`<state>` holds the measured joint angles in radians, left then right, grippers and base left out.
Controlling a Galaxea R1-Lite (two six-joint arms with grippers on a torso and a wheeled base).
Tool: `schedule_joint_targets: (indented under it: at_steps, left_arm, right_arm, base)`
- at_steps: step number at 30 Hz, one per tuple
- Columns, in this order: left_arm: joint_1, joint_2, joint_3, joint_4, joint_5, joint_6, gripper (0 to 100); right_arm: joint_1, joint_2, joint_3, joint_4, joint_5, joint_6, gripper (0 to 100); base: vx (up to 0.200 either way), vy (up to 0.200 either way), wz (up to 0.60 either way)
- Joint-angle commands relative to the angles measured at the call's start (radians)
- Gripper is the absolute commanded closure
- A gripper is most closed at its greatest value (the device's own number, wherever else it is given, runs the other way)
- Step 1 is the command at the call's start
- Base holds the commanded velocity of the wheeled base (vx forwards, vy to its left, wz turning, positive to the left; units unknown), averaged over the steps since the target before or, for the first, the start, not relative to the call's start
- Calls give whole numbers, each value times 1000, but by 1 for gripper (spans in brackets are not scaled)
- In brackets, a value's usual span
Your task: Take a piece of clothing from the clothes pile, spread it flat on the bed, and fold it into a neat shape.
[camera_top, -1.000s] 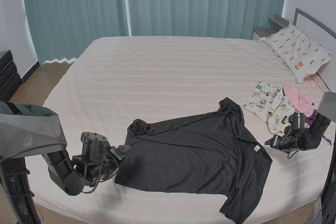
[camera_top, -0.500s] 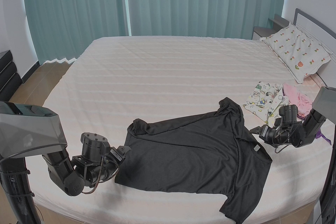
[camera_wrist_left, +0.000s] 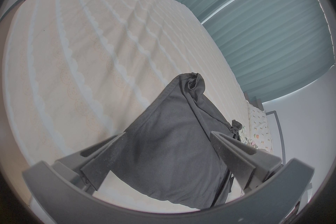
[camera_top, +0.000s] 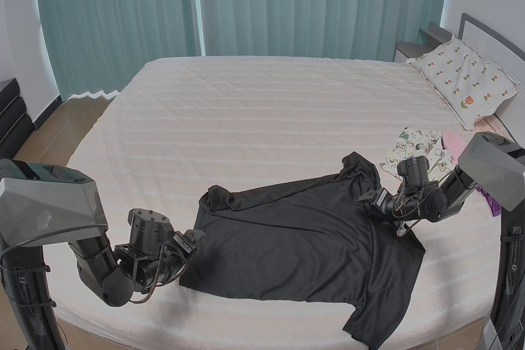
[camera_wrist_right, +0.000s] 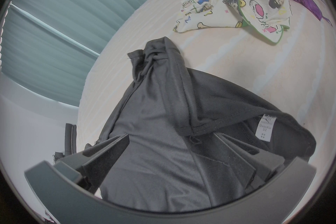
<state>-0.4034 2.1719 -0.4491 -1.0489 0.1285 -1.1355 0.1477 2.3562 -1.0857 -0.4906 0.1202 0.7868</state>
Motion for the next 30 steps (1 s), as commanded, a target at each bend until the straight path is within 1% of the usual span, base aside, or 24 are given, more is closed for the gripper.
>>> schedule_joint_targets:
  at_steps: [1, 4, 5, 9, 10, 13, 16, 17, 18, 19, 24, 30]
  left_arm:
    - [0, 11, -5, 0, 0, -1, 0]
    - [2, 14, -5, 0, 0, -1, 0]
    - [2, 14, -5, -2, 0, -1, 0]
    - [5, 14, -6, -2, 0, -1, 0]
    - [5, 14, -6, 0, 0, 0, 0]
    - [5, 16, -8, -2, 0, -1, 0]
    - [6, 19, -8, -2, 0, -1, 0]
    - [6, 20, -8, -2, 0, -1, 0]
    - [6, 20, -8, -2, 0, -1, 0]
    - [8, 22, -8, -2, 0, -1, 0]
    - [8, 22, -8, -2, 0, -1, 0]
    - [8, 23, -8, -2, 0, -1, 0]
  right_arm:
    - [-3, 78, -46, -3, -22, 5, 0]
    - [-10, 89, -77, -6, -30, 6, 0]
    - [-10, 100, -91, -6, -36, 8, 100]
    - [-13, 129, -138, -5, -106, 8, 100]
    - [-14, 132, -141, -5, -113, 8, 100]
    - [-22, 133, -143, -8, -116, 8, 100]
    - [-48, 127, -157, -11, -117, 23, 100]
    - [-65, 123, -169, -9, -125, 45, 100]
    - [-66, 123, -171, -9, -126, 46, 100]
    - [-88, 123, -184, -9, -137, 58, 100]
    - [-149, 123, -194, -11, -137, 60, 100]
    - [-175, 127, -181, -22, -126, 60, 100]
  base:
    - [0, 0, 0]
    - [0, 0, 0]
    - [0, 0, 0]
    - [0, 0, 0]
    - [0, 0, 0]
    - [0, 0, 0]
    - [0, 0, 0]
    - [0, 0, 0]
    - [0, 0, 0]
    - [0, 0, 0]
    - [0, 0, 0]
    - [0, 0, 0]
